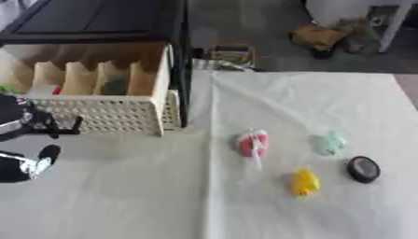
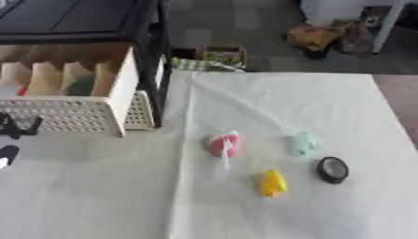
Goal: Pick up objects from table and place into drawer.
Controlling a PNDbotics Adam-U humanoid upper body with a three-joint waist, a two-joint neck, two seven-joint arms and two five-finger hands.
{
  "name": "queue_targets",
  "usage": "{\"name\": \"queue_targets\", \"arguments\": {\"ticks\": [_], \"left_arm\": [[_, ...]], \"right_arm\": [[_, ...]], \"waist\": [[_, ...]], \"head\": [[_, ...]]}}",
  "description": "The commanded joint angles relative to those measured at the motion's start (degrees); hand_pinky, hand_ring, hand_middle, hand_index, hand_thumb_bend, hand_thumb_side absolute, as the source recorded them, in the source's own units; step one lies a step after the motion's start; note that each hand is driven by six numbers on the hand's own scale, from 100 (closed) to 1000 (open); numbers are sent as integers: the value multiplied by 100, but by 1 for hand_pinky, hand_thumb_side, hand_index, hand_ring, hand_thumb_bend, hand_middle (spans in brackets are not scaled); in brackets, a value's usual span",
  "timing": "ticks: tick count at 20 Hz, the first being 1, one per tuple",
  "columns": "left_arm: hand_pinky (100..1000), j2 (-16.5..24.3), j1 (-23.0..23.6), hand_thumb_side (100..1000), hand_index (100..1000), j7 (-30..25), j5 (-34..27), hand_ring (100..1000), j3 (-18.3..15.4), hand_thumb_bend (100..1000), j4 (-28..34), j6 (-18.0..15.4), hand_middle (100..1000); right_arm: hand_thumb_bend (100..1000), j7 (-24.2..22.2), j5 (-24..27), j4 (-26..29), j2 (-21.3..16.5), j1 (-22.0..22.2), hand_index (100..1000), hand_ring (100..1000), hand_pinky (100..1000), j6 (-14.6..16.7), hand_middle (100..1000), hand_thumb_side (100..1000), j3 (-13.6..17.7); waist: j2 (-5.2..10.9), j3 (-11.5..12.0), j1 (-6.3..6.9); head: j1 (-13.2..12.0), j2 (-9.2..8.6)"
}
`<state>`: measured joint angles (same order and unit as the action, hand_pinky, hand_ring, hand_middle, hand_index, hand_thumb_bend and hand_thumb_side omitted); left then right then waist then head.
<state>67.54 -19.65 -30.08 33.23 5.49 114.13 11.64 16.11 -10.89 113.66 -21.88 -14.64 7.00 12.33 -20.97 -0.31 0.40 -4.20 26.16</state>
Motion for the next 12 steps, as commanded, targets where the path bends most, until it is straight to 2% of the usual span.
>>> {"name": "queue_targets", "arguments": {"ticks": [1, 4, 12], "left_arm": [[100, 231, -27, 408, 825, -4, 18, 100, -93, 105, 47, -48, 100], [100, 197, -68, 408, 952, 0, -210, 100, -85, 105, 47, -82, 100], [100, 231, -233, 408, 955, 72, -790, 100, -184, 105, 47, -196, 100]], "right_arm": [[448, 1, 31, 93, -71, -56, 733, 603, 713, -3, 392, 745, 56], [448, -2, 29, 93, -70, -55, 733, 603, 713, -2, 392, 745, 56], [448, -7, 24, 93, -70, -38, 733, 603, 714, -13, 391, 746, 55]], "waist": [[136, 14, -1], [144, 17, -8], [160, 41, -11]], "head": [[-20, 9], [-26, 10], [-19, 40]]}}
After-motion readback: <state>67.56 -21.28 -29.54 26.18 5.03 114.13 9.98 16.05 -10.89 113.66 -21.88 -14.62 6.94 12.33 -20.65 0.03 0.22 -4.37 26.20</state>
